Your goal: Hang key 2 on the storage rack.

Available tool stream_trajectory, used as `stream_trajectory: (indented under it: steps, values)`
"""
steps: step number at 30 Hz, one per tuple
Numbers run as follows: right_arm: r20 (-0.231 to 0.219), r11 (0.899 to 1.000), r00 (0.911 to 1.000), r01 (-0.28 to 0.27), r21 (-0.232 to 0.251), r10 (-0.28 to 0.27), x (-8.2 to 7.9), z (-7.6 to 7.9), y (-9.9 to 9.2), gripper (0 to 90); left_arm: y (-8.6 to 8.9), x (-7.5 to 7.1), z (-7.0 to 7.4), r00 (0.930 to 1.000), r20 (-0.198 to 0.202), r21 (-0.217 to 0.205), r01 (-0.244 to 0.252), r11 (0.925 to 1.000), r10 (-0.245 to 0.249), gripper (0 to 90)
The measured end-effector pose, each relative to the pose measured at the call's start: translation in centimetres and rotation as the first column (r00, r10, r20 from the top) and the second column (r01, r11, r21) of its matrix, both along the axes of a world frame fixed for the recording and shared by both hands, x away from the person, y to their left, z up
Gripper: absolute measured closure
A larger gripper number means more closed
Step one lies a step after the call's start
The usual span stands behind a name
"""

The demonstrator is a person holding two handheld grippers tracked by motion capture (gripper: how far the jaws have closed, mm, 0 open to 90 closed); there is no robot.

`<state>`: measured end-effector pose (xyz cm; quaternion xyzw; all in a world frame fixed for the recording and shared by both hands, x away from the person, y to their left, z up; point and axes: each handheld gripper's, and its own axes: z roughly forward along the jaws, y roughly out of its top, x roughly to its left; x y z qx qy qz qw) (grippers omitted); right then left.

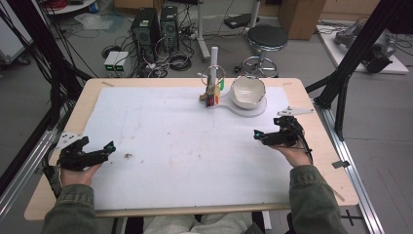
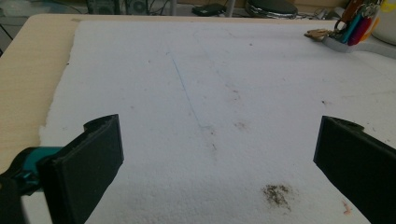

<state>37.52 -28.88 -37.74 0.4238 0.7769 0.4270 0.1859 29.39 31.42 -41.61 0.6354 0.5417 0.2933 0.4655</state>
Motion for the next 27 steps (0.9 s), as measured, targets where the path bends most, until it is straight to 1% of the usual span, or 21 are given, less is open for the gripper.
stream_trajectory:
  steps: [5,7,13,18,20,21,24,25,27]
  values:
    - [0.028,1.0,0.9996,0.007,0.004,-0.008,-0.7,-0.7,-0.4,0.5,-0.1,0.0,-0.1,1.0,-0.006,0.0,0.006,1.0,-0.006,1.9]
    - [0.029,1.0,0.9995,0.01,-0.002,-0.01,-0.9,-0.9,-0.5,0.5,-0.1,0.0,-0.1,0.9999,-0.008,0.001,0.007,1.0,-0.006,1.9]
    - [0.028,1.0,0.9995,0.015,0.016,-0.016,-1.2,-1.5,-0.8,0.5,-0.3,0.0,-0.2,0.9997,-0.015,0.011,0.017,0.9998,-0.017,1.9]
    - [0.027,1.0,0.9995,0.019,0.012,-0.02,-1.6,-2.0,-1.0,0.5,-0.3,0.0,-0.2,0.9997,-0.02,0.011,0.015,0.9998,-0.015,1.9]
    - [0.016,0.999,0.9995,0.028,0.015,-0.028,-1.7,-2.2,-1.0,0.5,-0.4,0.0,-0.3,0.9997,-0.021,0.009,0.014,0.9999,-0.014,1.9]
    - [0.019,1.0,0.9994,0.029,0.008,-0.03,-1.8,-2.4,-1.1,0.5,-0.4,0.0,-0.3,0.9997,-0.022,0.012,0.015,0.9998,-0.015,1.9]
    - [0.013,0.999,0.9992,0.037,0.015,-0.037,-2.0,-2.7,-1.4,0.5,-0.3,0.0,-0.3,0.9996,-0.024,0.013,0.015,0.9998,-0.014,1.9]
    - [0.012,0.999,0.9994,0.033,0.01,-0.033,-2.1,-2.8,-1.5,0.5,-0.3,0.0,-0.3,0.9995,-0.026,0.014,0.016,0.9998,-0.016,1.9]
    - [0.017,0.999,0.9993,0.033,0.008,-0.033,-2.3,-3.0,-1.6,0.5,-0.4,0.0,-0.3,0.9995,-0.027,0.016,0.016,0.9997,-0.016,1.9]
